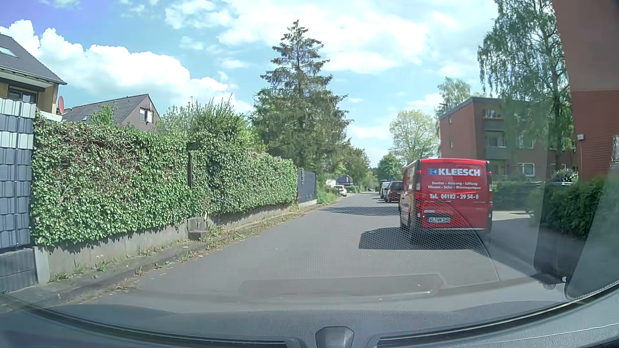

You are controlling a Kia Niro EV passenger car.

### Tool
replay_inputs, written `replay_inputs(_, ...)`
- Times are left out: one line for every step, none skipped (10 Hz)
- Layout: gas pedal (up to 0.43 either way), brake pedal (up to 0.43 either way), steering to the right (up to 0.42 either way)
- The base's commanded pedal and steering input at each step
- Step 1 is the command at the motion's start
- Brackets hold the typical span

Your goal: Follow the waypoints while adhering to traffic rules and regulations

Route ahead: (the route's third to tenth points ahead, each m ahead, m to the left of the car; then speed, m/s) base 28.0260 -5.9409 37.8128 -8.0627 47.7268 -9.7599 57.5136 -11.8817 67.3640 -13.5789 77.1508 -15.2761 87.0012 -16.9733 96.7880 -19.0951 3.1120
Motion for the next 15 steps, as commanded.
replay_inputs(0.047, 0.0, -0.006)
replay_inputs(0.047, 0.0, 0.0)
replay_inputs(0.059, 0.0, 0.006)
replay_inputs(0.059, 0.0, 0.009)
replay_inputs(0.028, 0.0, 0.01)
replay_inputs(0.02, 0.0, 0.01)
replay_inputs(0.0, 0.0, 0.011)
replay_inputs(0.0, 0.0, 0.015)
replay_inputs(0.0, 0.0, 0.022)
replay_inputs(0.0, 0.0, 0.031)
replay_inputs(0.039, 0.0, 0.046)
replay_inputs(0.087, 0.0, 0.059)
replay_inputs(0.087, 0.0, 0.071)
replay_inputs(0.087, 0.0, 0.079)
replay_inputs(0.087, 0.0, 0.08)
